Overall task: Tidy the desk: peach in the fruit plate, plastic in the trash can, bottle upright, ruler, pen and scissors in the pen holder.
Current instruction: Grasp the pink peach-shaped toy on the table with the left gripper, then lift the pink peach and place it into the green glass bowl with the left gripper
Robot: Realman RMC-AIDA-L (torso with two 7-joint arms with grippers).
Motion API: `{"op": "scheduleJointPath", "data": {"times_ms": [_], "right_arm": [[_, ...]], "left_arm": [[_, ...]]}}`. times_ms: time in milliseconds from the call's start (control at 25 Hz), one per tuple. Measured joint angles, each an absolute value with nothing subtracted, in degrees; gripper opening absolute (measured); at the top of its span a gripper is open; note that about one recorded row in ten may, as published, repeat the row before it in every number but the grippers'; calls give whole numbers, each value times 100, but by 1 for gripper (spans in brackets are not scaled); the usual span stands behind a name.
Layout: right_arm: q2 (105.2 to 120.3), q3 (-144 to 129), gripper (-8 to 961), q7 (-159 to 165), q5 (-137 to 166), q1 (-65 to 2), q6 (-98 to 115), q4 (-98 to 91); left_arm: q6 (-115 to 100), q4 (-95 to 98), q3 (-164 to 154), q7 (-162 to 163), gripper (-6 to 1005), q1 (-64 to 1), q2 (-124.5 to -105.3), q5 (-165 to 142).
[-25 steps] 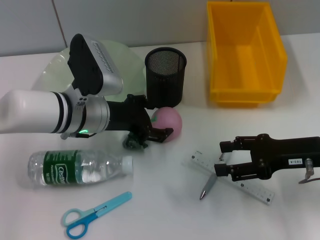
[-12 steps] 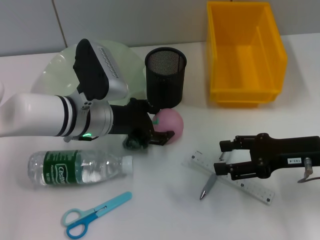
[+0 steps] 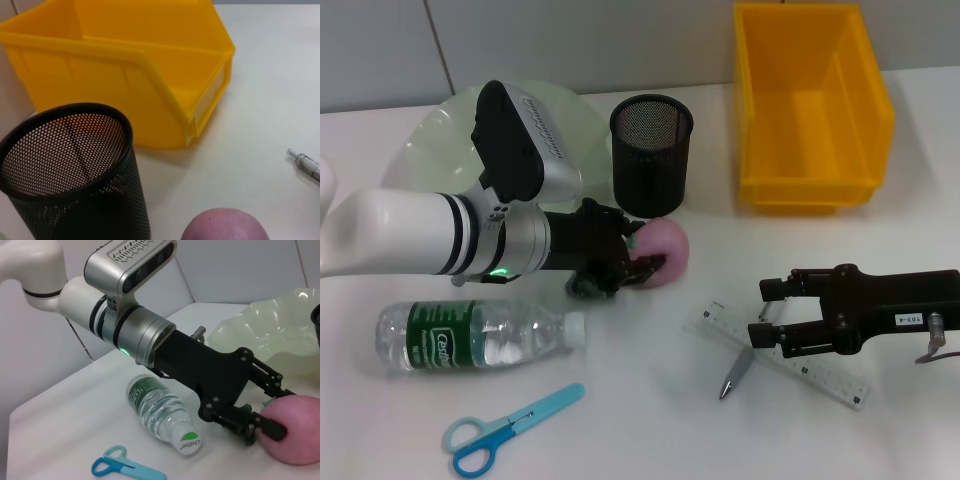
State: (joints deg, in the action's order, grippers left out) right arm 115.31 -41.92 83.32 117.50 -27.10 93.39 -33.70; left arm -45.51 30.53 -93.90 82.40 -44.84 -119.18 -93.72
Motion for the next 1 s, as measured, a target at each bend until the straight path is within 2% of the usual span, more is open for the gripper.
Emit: {"op": "scheduleJointPath", "data": {"times_ms": [400,600,1000], "right_arm": [[11522,-4192,807,8339,11750,-2699,9333,-3368],[11521,-4192,807,8372,11750,-2692,9331,-3384],[11521,-4192,808,8376,11746,-2704,9324,-3389]], "left_arm": [[-4571,3211,-9336,8216,383,-4324,-11915,-9180],[-4613,3373,-9325,8257,336,-4213,-11894,-9102],[-5586,3788,-7816,8405,270,-3526,-11849,-8660]]}}
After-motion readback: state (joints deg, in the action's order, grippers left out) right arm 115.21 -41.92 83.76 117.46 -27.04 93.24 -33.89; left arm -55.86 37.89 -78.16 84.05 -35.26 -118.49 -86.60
